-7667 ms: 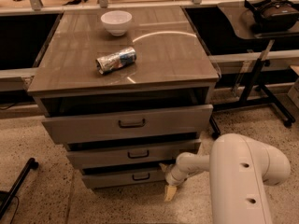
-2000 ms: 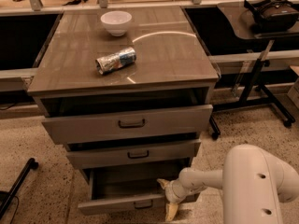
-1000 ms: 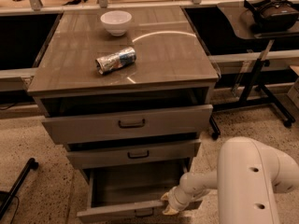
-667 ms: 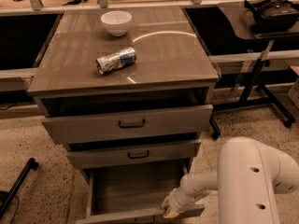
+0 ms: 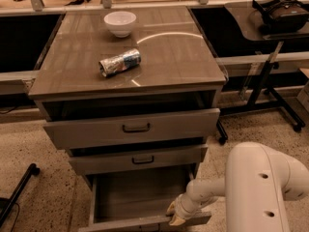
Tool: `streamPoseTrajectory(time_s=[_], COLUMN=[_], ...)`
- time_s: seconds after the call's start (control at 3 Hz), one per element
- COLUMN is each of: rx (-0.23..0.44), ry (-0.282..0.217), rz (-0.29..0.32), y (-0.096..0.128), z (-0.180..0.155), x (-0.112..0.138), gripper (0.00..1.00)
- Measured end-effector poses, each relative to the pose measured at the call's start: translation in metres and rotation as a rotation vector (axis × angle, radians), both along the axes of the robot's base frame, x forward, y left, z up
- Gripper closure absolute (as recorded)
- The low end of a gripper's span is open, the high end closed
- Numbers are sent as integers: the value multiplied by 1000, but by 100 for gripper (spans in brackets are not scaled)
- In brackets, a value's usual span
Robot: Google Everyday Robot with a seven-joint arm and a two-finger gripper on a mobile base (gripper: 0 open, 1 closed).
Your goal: Open bottom drawer
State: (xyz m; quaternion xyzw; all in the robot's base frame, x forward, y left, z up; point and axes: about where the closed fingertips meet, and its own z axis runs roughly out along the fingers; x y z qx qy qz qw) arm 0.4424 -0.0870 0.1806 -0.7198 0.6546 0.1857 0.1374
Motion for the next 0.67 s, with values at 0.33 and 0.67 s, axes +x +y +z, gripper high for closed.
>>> streamPoseTrajectory(time_s=[0.33, 0.67], rx=[0, -3], ry=[0, -15], rz=[0, 4], y=[0, -5], z=[0, 8], x=[0, 0], gripper=[10, 0])
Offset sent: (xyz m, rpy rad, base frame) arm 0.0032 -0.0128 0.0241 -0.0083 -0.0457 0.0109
